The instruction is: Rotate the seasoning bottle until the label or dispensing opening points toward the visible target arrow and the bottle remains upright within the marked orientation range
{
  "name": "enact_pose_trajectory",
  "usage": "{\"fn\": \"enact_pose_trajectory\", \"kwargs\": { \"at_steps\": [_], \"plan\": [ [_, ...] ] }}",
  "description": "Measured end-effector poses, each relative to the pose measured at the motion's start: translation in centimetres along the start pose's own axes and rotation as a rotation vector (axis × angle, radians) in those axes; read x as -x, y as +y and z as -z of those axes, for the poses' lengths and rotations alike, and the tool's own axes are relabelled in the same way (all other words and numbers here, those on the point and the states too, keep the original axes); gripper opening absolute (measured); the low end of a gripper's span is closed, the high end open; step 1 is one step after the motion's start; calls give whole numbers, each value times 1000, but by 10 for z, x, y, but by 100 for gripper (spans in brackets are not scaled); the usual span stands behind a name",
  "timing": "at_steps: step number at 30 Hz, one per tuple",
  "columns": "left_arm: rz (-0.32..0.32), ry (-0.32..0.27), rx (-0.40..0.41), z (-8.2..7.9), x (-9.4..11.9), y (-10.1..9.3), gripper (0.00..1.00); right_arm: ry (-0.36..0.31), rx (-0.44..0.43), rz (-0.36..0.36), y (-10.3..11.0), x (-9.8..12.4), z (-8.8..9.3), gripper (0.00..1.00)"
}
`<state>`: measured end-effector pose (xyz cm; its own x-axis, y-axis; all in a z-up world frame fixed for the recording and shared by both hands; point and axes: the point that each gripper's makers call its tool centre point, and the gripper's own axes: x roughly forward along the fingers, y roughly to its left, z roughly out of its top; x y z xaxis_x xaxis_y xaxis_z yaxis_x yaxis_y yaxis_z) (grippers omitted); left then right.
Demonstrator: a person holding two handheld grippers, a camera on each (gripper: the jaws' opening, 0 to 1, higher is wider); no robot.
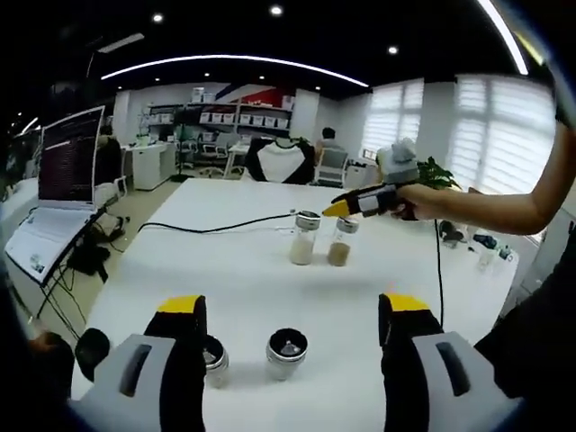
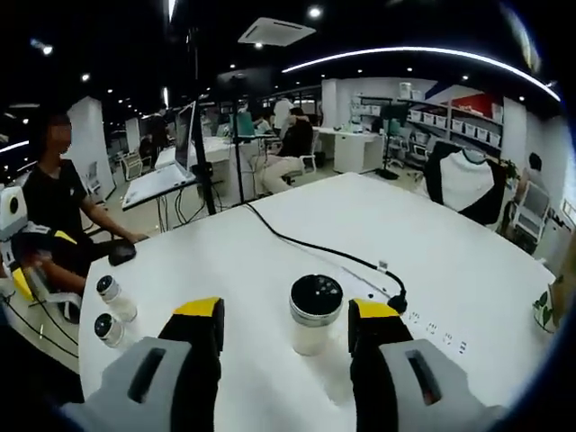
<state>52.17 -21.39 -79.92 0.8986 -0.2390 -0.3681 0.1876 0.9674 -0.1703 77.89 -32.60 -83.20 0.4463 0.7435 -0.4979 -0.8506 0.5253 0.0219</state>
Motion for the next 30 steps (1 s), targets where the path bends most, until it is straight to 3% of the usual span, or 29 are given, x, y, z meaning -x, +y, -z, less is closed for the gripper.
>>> {"fn": "enact_pose_trajectory", "kwargs": {
  "at_steps": [5,10,18,23,30],
  "plan": [
    [-25,-54,30,-11,-6,6,85,-17,-12,33,-12,-15,1,53],
    [-50,-64,53,-13,-13,18,83,-1,-25,45,-14,-26,3,53],
    [-60,-38,44,-8,-19,18,83,55,-35,40,-20,-48,19,52],
    [-57,-47,53,-7,-19,18,83,49,-38,10,-20,-54,19,41],
    [-39,-18,49,0,-21,19,82,69,-19,11,-21,-57,23,37]
  ]
}}
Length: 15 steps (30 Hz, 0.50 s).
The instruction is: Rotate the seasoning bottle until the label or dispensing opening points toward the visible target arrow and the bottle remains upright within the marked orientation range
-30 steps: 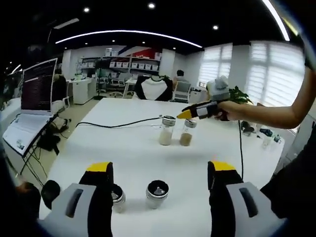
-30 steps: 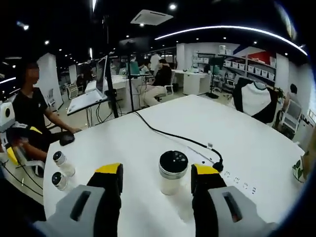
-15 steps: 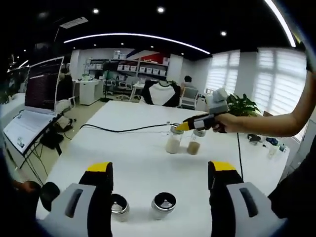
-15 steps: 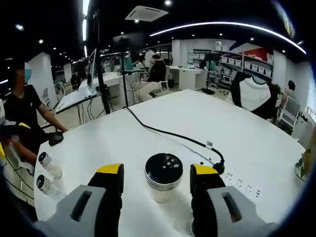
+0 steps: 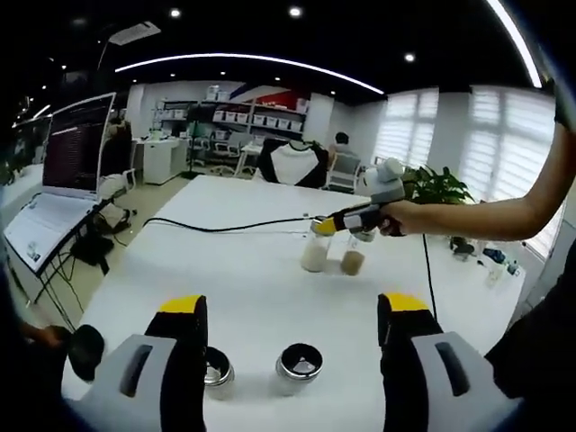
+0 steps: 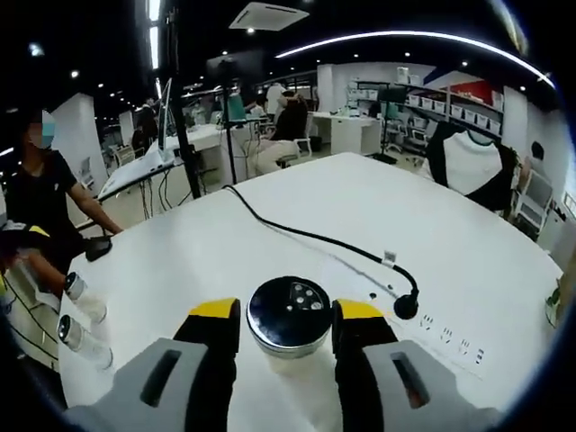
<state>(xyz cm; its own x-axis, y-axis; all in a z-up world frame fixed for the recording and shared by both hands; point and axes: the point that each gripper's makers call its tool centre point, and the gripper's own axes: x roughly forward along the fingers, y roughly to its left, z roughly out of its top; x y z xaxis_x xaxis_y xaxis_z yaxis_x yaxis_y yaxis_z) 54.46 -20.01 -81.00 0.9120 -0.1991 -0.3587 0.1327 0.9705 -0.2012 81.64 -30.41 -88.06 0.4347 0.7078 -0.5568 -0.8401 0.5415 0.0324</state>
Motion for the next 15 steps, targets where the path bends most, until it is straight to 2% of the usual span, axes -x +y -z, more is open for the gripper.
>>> {"fn": "enact_pose_trajectory", "kwargs": {
  "at_steps": [2,3,9,15],
  "plan": [
    [1,2,0,0,0,1,82,15,60,-8,-1,0,3,35],
    [-1,1,1,0,0,2,82,2,37,2,-1,-1,2,35],
    [-3,-2,11,3,1,2,81,-10,66,9,2,5,2,34],
    [18,7,19,6,1,-3,81,-16,40,-3,7,14,7,34]
  ]
}}
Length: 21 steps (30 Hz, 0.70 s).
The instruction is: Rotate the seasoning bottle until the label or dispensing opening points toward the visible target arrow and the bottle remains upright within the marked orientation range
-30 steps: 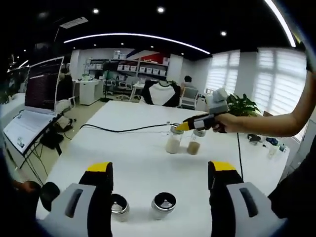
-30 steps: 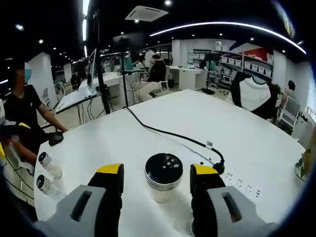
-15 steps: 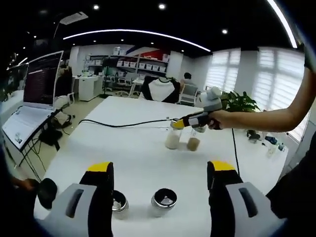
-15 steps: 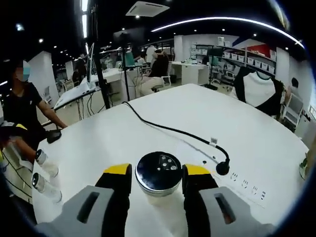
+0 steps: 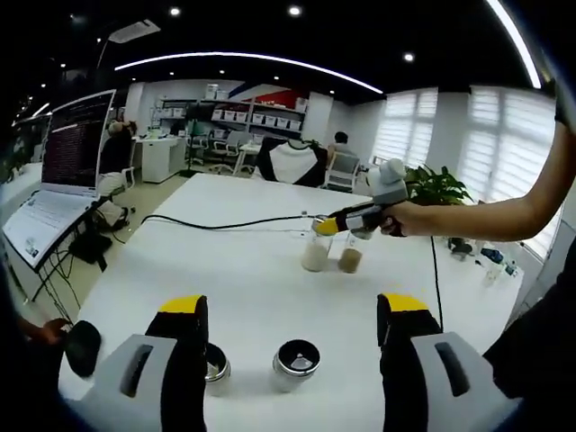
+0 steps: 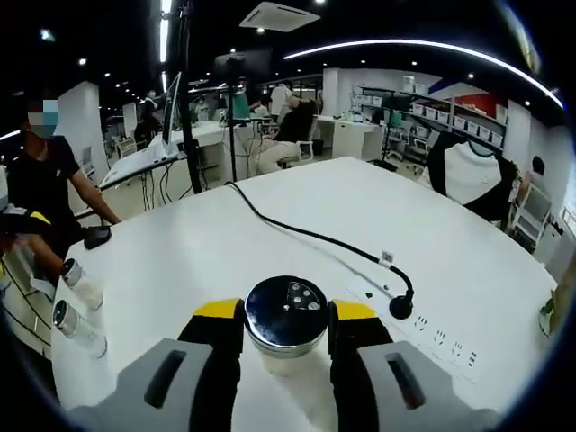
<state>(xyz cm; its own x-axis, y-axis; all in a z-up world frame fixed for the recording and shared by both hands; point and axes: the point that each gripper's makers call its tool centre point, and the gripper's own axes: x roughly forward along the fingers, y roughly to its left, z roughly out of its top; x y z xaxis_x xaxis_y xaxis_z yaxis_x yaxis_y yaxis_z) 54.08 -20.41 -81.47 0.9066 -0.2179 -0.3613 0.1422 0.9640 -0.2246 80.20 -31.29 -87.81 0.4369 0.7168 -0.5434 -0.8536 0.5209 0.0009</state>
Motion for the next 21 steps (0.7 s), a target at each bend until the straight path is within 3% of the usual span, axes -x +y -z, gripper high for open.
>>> {"fn": "enact_pose_trajectory", "kwargs": {
  "at_steps": [11,21],
  "plan": [
    [16,0,-27,3,7,-12,81,-4,24,-23,26,29,18,34],
    [84,19,-69,14,19,-37,81,-7,35,-32,57,66,38,34]
  ]
}}
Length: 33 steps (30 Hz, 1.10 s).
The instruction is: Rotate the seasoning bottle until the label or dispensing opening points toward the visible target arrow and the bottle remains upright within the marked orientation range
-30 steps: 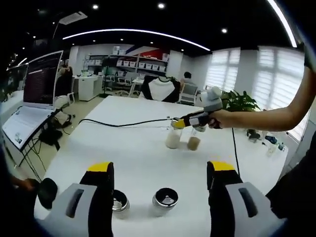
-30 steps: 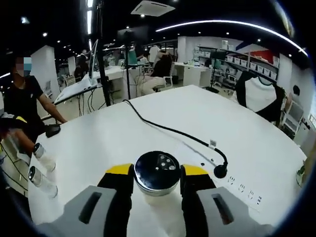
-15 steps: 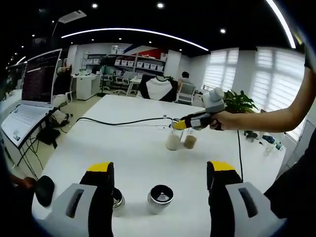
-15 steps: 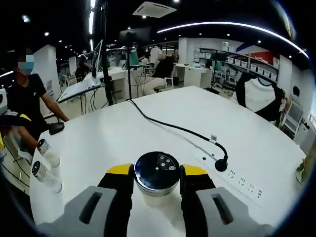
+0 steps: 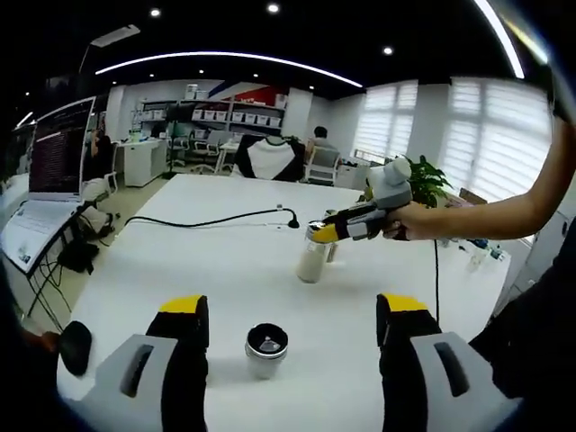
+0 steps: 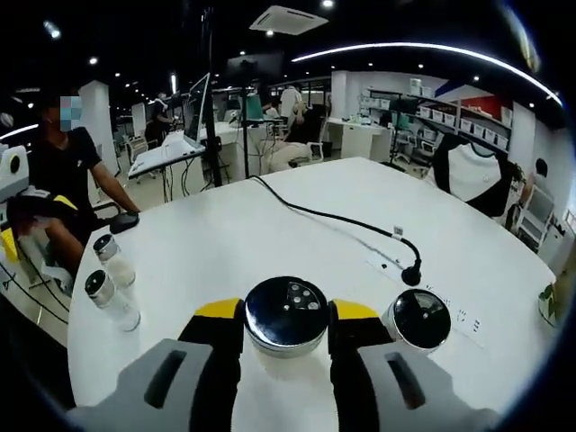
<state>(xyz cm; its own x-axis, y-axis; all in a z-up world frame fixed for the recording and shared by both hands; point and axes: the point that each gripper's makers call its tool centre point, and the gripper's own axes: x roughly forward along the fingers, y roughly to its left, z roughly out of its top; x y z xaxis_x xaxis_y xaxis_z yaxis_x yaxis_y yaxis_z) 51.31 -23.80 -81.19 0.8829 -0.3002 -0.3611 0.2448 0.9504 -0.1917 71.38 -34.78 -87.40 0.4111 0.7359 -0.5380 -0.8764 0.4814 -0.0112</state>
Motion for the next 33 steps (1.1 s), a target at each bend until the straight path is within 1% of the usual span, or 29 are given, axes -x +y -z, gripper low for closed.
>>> {"fn": "enact_pose_trajectory", "kwargs": {
  "at_steps": [3,6,8,10,13,19,23,27,33],
  "plan": [
    [24,4,-10,3,4,-8,81,-1,-1,-9,16,14,6,34],
    [41,10,-21,8,8,-15,80,-1,3,-13,28,24,12,34],
    [52,11,-27,9,11,-18,80,-2,2,-10,37,31,16,34],
    [72,15,-37,11,14,-24,80,-8,-18,3,44,38,19,34],
    [89,24,-60,14,18,-26,79,-6,-9,5,56,45,23,34],
    [99,31,-75,16,29,-26,79,-8,-26,-4,77,55,28,34],
    [109,28,-71,17,37,-31,79,-11,-30,-8,94,62,31,34],
    [127,45,-83,25,42,-35,79,-15,-29,-15,110,67,34,34],
    [142,45,-82,29,50,-41,79,-14,-32,-43,136,71,39,34]
  ]
}}
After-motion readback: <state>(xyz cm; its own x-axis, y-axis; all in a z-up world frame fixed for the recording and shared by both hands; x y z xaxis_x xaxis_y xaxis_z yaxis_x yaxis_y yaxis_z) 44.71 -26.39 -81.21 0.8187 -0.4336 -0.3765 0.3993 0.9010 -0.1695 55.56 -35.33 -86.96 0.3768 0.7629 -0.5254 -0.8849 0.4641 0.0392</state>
